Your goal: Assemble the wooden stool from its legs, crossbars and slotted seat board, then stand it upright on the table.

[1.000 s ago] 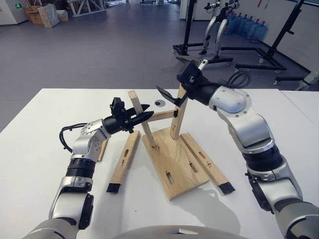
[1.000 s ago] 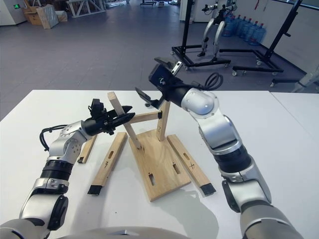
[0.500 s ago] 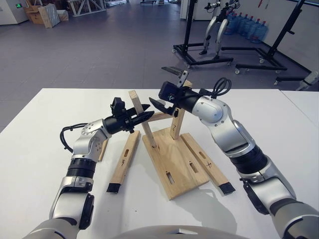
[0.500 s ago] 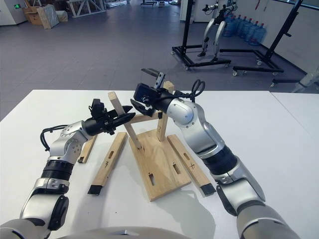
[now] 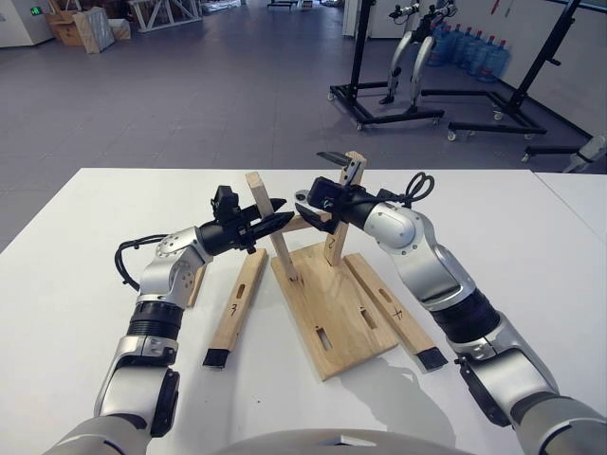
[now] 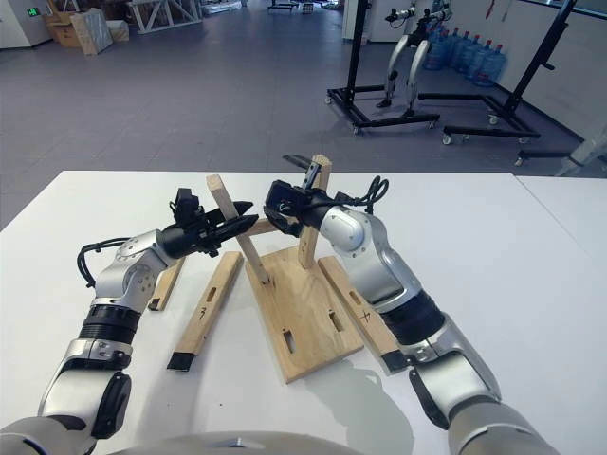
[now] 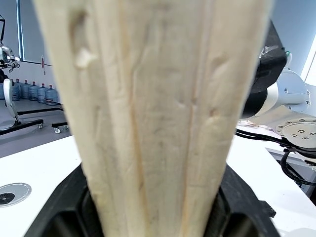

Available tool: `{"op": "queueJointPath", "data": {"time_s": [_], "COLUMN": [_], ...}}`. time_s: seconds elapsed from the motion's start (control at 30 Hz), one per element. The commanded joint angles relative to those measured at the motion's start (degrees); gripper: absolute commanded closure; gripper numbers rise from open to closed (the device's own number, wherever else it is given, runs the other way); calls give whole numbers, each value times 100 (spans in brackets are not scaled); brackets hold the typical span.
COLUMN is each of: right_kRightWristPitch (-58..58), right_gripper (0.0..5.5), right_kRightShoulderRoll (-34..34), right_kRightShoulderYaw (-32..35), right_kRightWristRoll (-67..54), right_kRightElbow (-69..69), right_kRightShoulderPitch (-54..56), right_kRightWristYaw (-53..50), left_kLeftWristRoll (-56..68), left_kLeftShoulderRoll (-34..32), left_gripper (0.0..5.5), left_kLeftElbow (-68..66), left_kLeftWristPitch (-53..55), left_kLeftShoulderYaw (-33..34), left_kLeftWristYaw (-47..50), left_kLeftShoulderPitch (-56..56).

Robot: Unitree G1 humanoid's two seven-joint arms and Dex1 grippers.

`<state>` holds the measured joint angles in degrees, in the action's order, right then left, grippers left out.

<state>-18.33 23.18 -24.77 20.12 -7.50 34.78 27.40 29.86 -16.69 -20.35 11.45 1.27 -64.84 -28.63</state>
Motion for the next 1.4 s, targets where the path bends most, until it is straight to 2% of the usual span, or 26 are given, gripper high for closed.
{"op": "queueJointPath", "data": {"time_s": [0.03, 0.2, 0.57, 0.9, 1.1, 1.2, 1.4], "right_kRightWristPitch": [159, 340, -222, 222, 825, 697, 53], "right_gripper": [10, 10, 10, 10, 10, 10, 10], "right_kRightShoulderRoll": [89, 271, -365, -87, 116, -66, -353], "right_kRightShoulderYaw": [-213, -143, 715, 364, 87, 398, 1206], "right_kRightWristRoll": [185, 385, -210, 261, 643, 243, -444], "right_kRightElbow": [59, 187, -16, 239, 912, 788, 290], "right_kRightShoulderPitch": [-283, -395, 148, -351, -861, -783, 350], "right_kRightWristYaw": [179, 251, 126, 63, -258, -207, -73], "left_kLeftWristRoll": [-146, -148, -429, -770, -893, -861, -713], "left_kLeftShoulderRoll": [15, 29, -84, -329, -493, -481, -445], "left_gripper": [348, 348, 348, 348, 348, 348, 348], "left_kLeftElbow": [18, 40, 195, 476, 798, 860, 899], "left_kLeftWristPitch": [-9, -13, 231, 635, 951, 1040, 1095], "left_kLeftShoulderYaw": [-82, -110, -364, -652, -730, -731, -624], "left_kLeftWristYaw": [30, 39, 247, 624, 780, 843, 892], "left_kLeftShoulderPitch": [47, 50, 32, -153, -244, -224, -203]}}
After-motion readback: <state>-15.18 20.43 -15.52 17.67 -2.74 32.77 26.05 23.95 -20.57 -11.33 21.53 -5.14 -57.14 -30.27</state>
